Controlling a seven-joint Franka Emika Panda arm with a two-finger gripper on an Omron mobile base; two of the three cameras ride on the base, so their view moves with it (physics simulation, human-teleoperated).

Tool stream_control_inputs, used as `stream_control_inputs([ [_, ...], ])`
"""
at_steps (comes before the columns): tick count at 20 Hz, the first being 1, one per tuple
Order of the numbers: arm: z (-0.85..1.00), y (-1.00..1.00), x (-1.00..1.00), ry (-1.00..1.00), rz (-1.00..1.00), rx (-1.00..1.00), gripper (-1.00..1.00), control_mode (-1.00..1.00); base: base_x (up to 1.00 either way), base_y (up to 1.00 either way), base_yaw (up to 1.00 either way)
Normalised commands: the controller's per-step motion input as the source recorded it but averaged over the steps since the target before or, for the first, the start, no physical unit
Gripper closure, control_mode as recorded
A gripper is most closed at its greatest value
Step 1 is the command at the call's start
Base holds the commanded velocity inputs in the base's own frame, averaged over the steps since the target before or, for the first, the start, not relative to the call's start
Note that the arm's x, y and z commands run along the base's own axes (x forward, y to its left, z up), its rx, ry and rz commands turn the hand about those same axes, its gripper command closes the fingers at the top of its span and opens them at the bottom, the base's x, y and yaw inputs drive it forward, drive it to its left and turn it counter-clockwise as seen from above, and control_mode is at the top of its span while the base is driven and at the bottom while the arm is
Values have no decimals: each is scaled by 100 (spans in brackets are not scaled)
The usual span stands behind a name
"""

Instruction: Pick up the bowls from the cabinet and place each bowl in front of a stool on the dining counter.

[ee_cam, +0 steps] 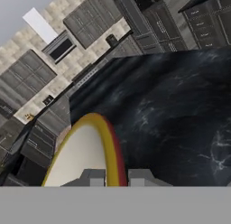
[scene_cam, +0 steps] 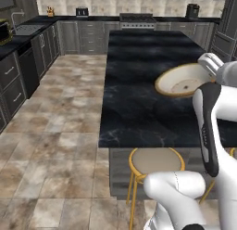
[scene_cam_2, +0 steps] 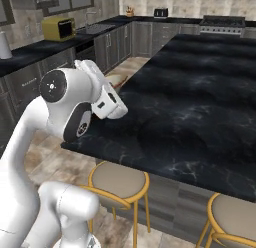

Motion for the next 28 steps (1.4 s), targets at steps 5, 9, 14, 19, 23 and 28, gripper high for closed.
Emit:
stream_control_inputs([
  [5, -74, -32, 23, 1, -11, 0, 100, -100, 0, 0, 0],
  [9, -66, -42, 38, 0, 0, 3, 100, -100, 0, 0, 0],
  [14, -29, -30, 47, 7, 0, 11, 100, -100, 0, 0, 0],
  [19, -7, -1, 35, 24, 4, 16, 100, -100, 0, 0, 0],
  [23, -11, 0, 10, 23, 9, 11, 100, -100, 0, 0, 0],
  [28, -45, 0, 28, 9, 3, 3, 100, -100, 0, 0, 0],
])
